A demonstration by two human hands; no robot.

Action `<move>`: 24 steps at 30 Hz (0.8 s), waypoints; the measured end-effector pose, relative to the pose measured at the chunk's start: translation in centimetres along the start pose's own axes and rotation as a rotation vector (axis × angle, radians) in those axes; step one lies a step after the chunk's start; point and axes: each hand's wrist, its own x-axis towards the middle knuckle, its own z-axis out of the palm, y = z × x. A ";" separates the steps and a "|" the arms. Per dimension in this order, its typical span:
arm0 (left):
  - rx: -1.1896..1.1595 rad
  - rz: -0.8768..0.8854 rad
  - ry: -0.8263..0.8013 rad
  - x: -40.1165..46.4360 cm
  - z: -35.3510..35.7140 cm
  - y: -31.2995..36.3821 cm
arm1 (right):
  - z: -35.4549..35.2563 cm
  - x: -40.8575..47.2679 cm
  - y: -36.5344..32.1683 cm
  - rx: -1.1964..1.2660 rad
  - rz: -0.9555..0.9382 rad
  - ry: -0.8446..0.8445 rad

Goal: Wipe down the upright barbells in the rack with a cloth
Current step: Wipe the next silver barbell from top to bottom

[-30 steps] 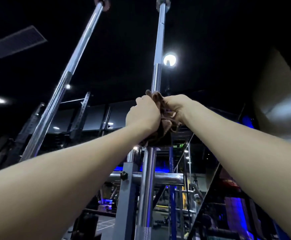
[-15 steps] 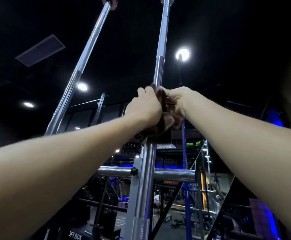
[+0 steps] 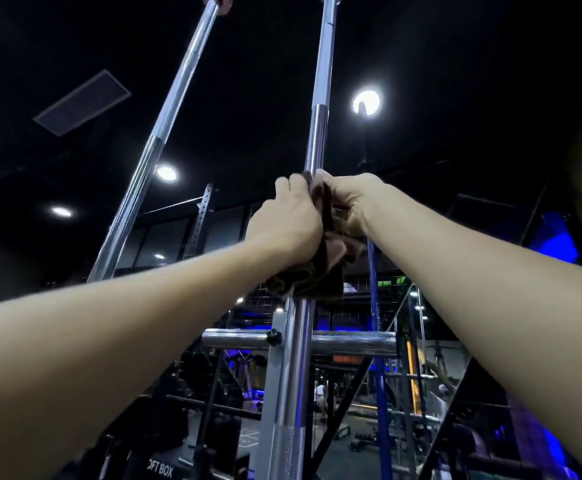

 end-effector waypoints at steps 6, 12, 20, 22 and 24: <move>0.127 0.005 -0.023 -0.1 0.4 0.3 | 0.4 -0.6 0.3 0.122 0.012 0.031; -0.015 -0.047 -0.017 3.3 0.4 0.6 | -0.4 -0.9 0.8 0.037 -0.071 -0.044; 0.098 0.053 -0.055 -3.3 -0.3 -0.5 | 0.2 -2.1 3.0 0.193 -0.045 0.027; 0.080 0.003 -0.021 0.0 -0.6 0.5 | 0.0 -1.8 2.7 0.217 -0.047 0.063; -0.005 -0.047 0.000 2.7 -0.4 1.4 | -0.4 -1.5 2.5 0.257 -0.020 0.069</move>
